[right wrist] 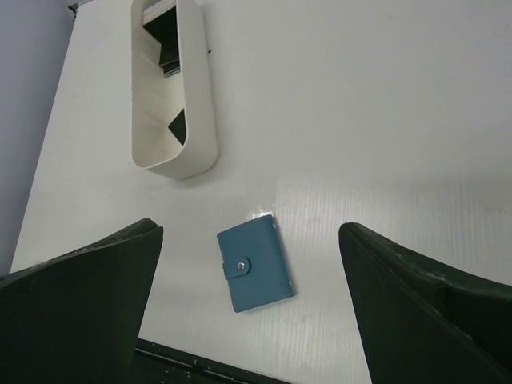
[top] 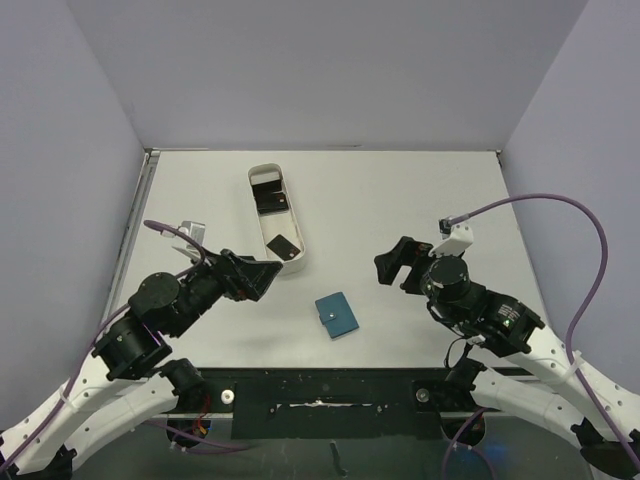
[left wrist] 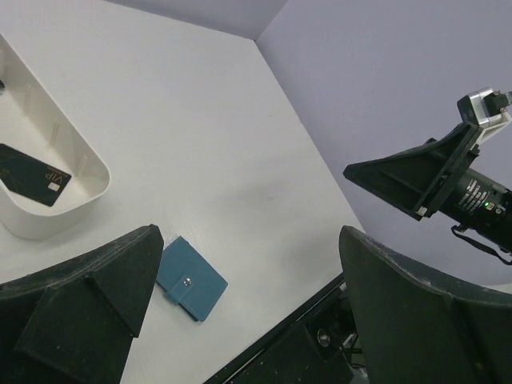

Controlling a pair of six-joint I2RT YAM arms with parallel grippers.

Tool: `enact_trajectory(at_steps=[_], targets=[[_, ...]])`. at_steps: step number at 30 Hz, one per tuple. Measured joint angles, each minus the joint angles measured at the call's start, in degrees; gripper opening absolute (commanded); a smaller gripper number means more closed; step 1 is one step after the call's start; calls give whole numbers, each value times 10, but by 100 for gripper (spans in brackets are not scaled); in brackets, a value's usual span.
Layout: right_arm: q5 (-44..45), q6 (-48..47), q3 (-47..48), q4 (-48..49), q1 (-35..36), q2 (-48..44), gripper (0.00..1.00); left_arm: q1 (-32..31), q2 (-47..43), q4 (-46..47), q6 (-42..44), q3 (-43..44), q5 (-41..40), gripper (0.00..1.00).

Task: Put the credit cards into the card holder
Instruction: Reset both arms

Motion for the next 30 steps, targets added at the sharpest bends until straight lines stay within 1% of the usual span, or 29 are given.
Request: enact_trajectory(at_steps=[4,7,13,30], targets=[[23,30,-18,-22,0,-7,98,0,-16,-3,-9,-42,9,92],[32,46,-30,-33,0,-10,98,0,-21,-12,-15,-58,13,92],[45,61,-33,-43,0,-17,98,0,-26,-17,-19,-60,12,93],[47,63,-33,-44,0,-23,98,0,-23,-17,-21,-60,12,92]])
